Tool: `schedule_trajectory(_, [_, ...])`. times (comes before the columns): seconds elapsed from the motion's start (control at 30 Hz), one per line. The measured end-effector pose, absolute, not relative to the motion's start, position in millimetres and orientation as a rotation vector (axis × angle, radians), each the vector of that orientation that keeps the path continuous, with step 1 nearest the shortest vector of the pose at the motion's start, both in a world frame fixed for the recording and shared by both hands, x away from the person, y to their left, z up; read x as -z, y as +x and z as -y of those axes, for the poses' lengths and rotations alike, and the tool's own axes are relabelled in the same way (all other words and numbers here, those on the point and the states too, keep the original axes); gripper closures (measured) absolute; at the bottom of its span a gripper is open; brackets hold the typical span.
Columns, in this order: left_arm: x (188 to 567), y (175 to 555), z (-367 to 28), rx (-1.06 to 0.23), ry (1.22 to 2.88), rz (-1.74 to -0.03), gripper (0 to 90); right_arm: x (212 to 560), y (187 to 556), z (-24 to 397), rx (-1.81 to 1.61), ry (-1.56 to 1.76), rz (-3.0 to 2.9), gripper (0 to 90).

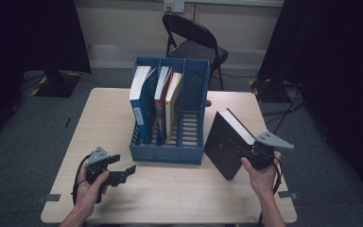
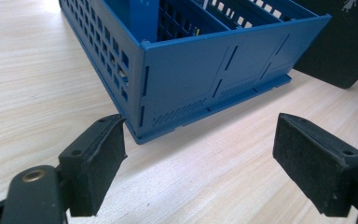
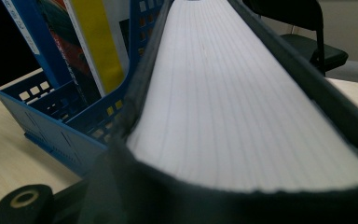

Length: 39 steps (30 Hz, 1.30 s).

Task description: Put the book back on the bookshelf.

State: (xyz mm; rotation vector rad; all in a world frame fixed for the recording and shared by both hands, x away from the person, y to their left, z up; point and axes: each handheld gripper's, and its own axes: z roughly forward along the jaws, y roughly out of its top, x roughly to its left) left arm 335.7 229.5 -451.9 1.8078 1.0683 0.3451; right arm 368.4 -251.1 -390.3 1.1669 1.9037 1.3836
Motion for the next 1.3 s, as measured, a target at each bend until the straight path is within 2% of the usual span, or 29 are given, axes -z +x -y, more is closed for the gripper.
schedule_trajectory(0.57, [452, 336, -231, -0.341, 1.805, -1.081, 16.4, 382, 363, 238, -1.322, 1.203, -1.958, 49.0])
schedule_trajectory(1.3, [454, 340, -234, -0.344, 1.801, -1.134, 17.5, 339, 383, 226, -1.104, 1.309, -2.147, 48.5])
